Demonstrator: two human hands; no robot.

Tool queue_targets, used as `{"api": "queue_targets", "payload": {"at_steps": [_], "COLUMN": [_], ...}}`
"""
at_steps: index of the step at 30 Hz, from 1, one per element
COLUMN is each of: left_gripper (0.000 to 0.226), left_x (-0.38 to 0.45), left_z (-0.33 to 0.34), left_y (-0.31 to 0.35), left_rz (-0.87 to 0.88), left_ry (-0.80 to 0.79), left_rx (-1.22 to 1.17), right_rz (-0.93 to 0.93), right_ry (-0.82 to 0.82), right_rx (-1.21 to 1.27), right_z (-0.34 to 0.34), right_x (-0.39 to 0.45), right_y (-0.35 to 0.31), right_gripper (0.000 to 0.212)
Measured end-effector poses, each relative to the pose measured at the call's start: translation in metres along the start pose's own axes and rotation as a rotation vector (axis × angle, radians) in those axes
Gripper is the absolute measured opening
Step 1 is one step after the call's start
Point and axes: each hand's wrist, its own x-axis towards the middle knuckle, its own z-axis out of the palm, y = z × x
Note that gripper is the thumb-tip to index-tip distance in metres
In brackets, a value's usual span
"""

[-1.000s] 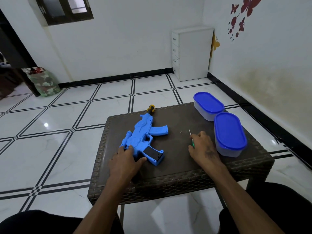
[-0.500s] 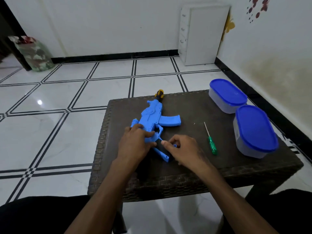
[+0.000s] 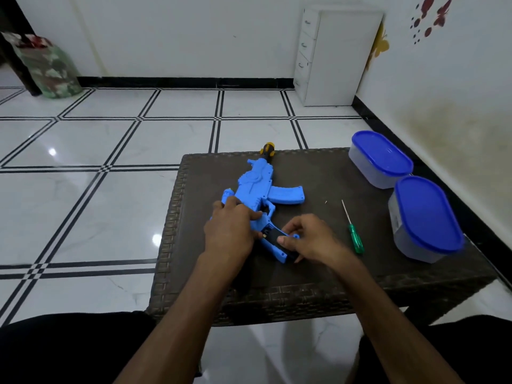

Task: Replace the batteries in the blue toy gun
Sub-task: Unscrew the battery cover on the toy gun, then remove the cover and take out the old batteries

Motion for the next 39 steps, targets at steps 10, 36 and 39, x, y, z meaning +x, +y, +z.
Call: {"api": "queue_targets", "payload": {"at_steps": [10, 36, 39], "left_gripper": [0.055, 0.07, 0.071], "left_x": [-0.003, -0.008, -0.006], "left_z": [0.001, -0.003, -0.007], "left_y": [-0.001, -0.003, 0.0], "left_rz": [0.006, 0.056, 0.088], "left_ry": [-0.013, -0.086, -0.063], "left_rx": [0.05, 0.201, 0.187], "right_rz": [-0.075, -0.421, -0.395], "right_ry": [0.077, 0.329, 0.376], "right_rx": [0.117, -0.408, -0.407], "right_z": [-0.023, -0.034, -0.054], "right_x": [-0.029, -0.036, -0.037], "right_y": [0.004, 0.034, 0.027], "right_gripper": [0.021, 0.01, 0.01]}}
